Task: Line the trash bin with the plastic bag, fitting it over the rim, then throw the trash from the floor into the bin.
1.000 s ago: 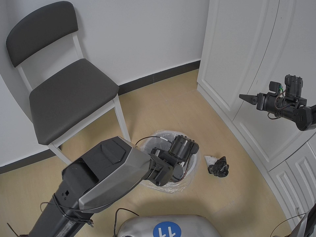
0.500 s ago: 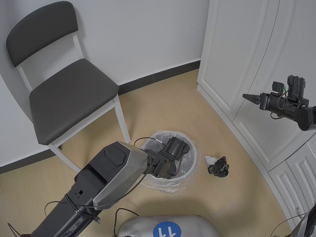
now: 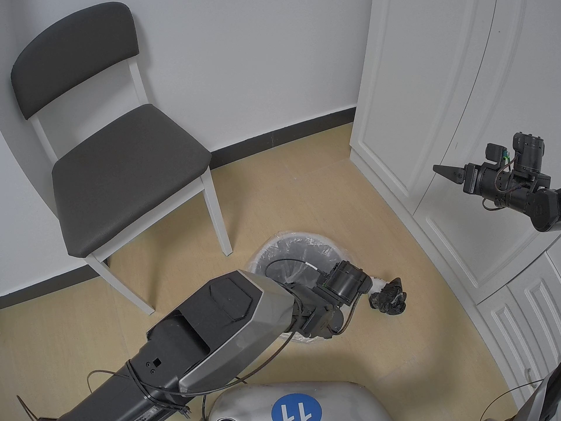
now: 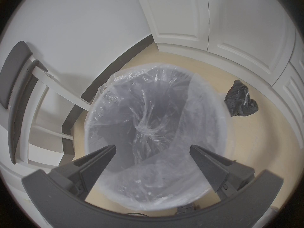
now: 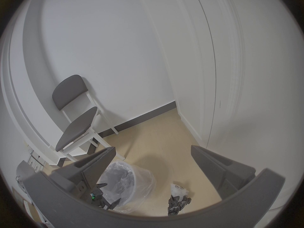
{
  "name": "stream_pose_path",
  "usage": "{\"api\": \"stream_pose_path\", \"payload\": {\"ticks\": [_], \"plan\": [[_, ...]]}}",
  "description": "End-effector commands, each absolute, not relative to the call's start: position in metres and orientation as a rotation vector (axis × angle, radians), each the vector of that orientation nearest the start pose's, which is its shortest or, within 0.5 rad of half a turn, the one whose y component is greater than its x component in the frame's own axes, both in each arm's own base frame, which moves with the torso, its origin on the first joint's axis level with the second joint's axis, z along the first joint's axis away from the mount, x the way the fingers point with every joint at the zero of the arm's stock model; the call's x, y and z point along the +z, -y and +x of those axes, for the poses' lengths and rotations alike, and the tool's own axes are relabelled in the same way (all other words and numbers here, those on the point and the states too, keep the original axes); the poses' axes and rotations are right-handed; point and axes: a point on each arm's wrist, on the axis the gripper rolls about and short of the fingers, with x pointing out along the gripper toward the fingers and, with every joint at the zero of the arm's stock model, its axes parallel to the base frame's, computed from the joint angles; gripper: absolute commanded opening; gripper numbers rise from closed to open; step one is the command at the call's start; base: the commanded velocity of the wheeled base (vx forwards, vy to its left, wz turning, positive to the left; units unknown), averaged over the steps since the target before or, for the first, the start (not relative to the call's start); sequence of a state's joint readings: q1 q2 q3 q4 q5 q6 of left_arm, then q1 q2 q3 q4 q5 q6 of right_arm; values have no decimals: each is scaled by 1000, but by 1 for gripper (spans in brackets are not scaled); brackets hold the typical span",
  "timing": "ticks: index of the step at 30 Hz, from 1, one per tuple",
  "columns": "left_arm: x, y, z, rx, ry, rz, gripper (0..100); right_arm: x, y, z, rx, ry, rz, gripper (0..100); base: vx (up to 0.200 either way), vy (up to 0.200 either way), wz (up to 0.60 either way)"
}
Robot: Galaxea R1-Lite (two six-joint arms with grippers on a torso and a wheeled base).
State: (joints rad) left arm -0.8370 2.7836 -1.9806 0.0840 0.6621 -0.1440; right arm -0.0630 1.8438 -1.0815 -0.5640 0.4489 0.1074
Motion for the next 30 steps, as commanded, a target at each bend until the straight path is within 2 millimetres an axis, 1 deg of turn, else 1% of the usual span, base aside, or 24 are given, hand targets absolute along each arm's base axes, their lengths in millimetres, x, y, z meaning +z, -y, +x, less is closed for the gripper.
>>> {"api": "stream_pose_path", "payload": {"ticks": [1, 4, 6, 8, 13, 18, 20, 22, 23, 24, 26, 27, 28, 30], "plan": [[-31, 390, 334, -154, -645, 459, 100, 206, 14, 356, 372, -205, 155, 100, 0, 0, 0], [-34, 390, 328, -151, -652, 472, 100, 206, 14, 355, 372, -205, 155, 100, 0, 0, 0], [-34, 389, 328, -150, -653, 470, 100, 206, 14, 355, 372, -205, 155, 100, 0, 0, 0], [-38, 384, 329, -136, -666, 474, 100, 206, 14, 355, 372, -208, 155, 100, 0, 0, 0], [-35, 378, 329, -117, -678, 448, 100, 208, 14, 353, 372, -203, 154, 100, 0, 0, 0], [-31, 368, 325, -100, -698, 446, 100, 208, 14, 353, 372, -203, 154, 100, 0, 0, 0], [-28, 364, 328, -89, -697, 431, 100, 208, 14, 353, 372, -203, 154, 100, 0, 0, 0], [-19, 354, 338, -61, -690, 399, 100, 208, 14, 353, 372, -201, 153, 100, 0, 0, 0], [-19, 354, 338, -61, -690, 399, 100, 208, 14, 353, 372, -201, 153, 100, 0, 0, 0], [-15, 346, 347, -39, -689, 387, 100, 208, 14, 353, 372, -201, 153, 100, 0, 0, 0], [-15, 341, 354, -24, -689, 382, 100, 208, 14, 353, 372, -201, 153, 100, 0, 0, 0], [-15, 341, 354, -24, -689, 382, 100, 208, 14, 353, 372, -201, 153, 100, 0, 0, 0], [-15, 337, 360, -13, -687, 377, 100, 209, 13, 353, 373, -200, 153, 100, 0, 0, 0], [-15, 336, 364, -8, -683, 370, 100, 209, 13, 353, 374, -200, 153, 100, 0, 0, 0]]}}
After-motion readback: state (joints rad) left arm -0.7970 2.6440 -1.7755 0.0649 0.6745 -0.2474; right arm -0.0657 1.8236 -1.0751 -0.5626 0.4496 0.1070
